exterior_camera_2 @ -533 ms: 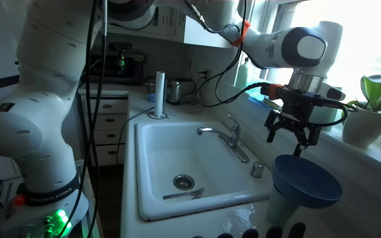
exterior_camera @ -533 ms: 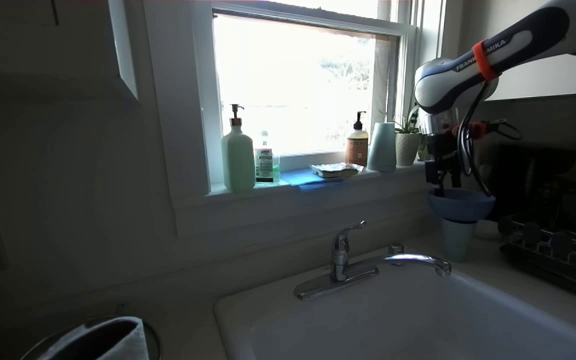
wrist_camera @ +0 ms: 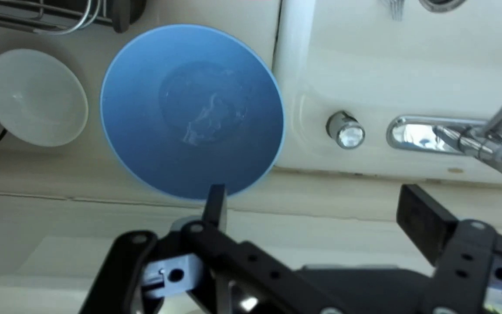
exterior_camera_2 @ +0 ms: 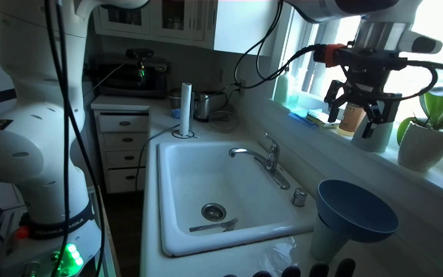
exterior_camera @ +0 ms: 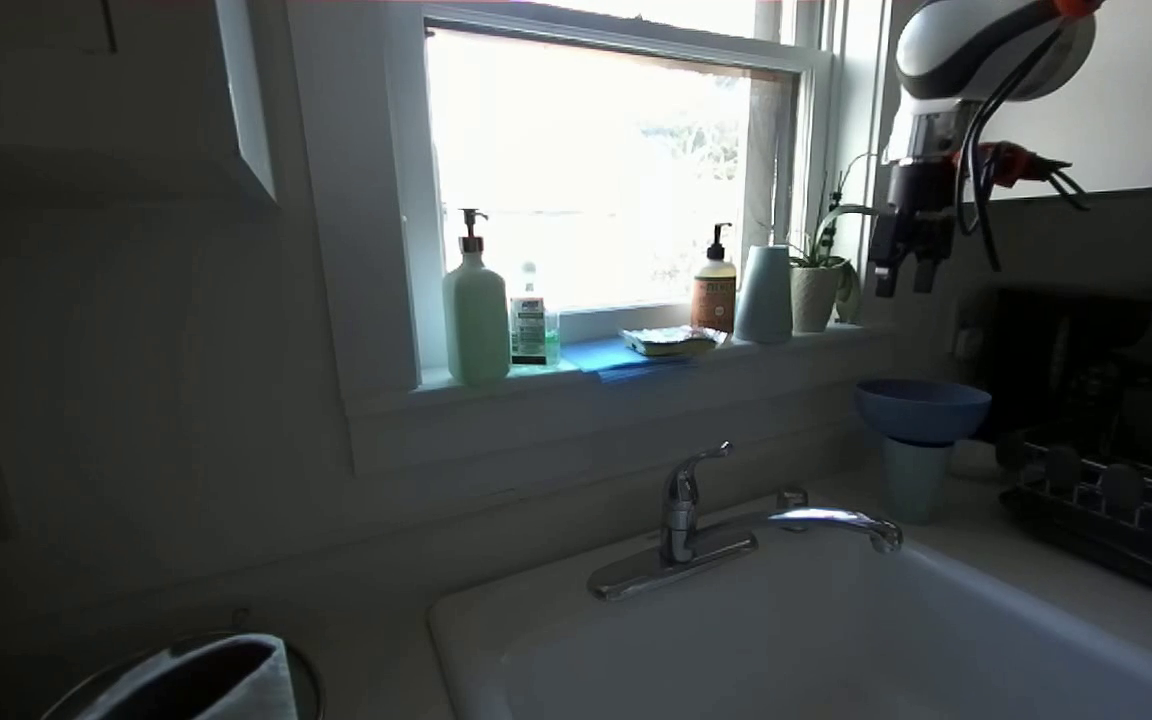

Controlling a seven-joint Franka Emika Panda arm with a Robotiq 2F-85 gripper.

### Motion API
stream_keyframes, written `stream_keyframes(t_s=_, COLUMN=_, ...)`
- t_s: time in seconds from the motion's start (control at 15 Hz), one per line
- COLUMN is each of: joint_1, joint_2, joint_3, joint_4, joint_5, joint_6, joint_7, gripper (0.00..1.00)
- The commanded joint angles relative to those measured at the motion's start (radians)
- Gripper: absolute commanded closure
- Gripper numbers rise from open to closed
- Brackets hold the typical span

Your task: Remove the cup from the bowl, then put the bowl on the cup

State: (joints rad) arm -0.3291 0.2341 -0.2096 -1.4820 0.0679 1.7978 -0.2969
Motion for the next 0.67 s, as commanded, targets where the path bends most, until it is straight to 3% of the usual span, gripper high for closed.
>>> stream_keyframes(t_s=0.0, joint_1=-0.035, joint_2=-0.065, joint_3=-0.017, joint_4=0.015, joint_5=0.124, joint_6=0.011, joint_7=0.027, gripper=0.0)
stream_keyframes(t_s=0.2, joint_1=-0.048, joint_2=-0.101, joint_3=-0.045, joint_4=0.026, joint_5=0.179, joint_6=0.024, joint_7=0.068, gripper=0.0)
stream_keyframes(t_s=0.27, joint_1=-0.033, joint_2=-0.078, joint_3=-0.042, joint_4=0.032, joint_5=0.134, joint_6=0.005, joint_7=0.035, gripper=0.0)
stream_keyframes(t_s=0.6, joint_1=-0.031, joint_2=-0.075, joint_3=-0.045, joint_4=0.032, joint_5=0.136, joint_6=0.005, joint_7=0.035, gripper=0.0)
